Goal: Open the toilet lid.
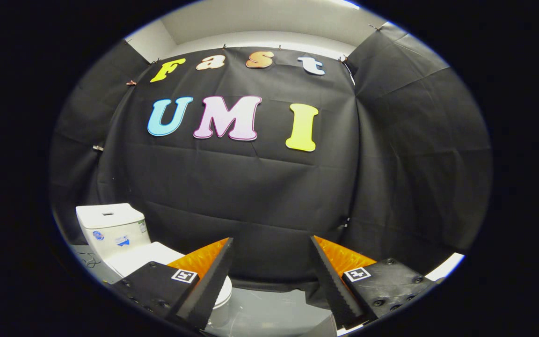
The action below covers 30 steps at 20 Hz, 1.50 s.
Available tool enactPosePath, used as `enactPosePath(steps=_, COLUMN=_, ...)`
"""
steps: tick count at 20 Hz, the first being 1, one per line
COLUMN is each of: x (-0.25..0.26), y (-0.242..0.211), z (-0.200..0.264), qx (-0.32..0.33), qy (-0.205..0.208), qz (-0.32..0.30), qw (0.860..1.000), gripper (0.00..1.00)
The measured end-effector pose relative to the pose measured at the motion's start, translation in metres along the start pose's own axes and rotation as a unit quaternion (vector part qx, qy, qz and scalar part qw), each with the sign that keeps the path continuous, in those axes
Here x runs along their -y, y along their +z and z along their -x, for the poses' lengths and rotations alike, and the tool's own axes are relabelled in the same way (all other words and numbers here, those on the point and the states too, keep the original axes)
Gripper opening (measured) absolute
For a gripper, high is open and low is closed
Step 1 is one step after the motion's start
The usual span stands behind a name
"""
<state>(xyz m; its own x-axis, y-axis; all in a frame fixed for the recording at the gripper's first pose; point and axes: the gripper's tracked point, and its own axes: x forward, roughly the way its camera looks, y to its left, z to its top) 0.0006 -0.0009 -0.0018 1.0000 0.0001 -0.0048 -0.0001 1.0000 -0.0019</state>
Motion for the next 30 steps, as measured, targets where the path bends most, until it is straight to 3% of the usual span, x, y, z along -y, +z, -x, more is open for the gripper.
enactPosePath(steps=20, x=-0.004, y=-0.002, z=-0.002, qx=-0.003, qy=0.007, qz=-0.005, qw=1.000, gripper=0.98)
enactPosePath(steps=28, x=-0.018, y=-0.006, z=-0.001, qx=-0.006, qy=0.030, qz=-0.001, qw=1.000, gripper=0.98)
enactPosePath(steps=30, x=-0.029, y=-0.011, z=-0.005, qx=-0.012, qy=0.052, qz=-0.001, qw=0.999, gripper=0.98)
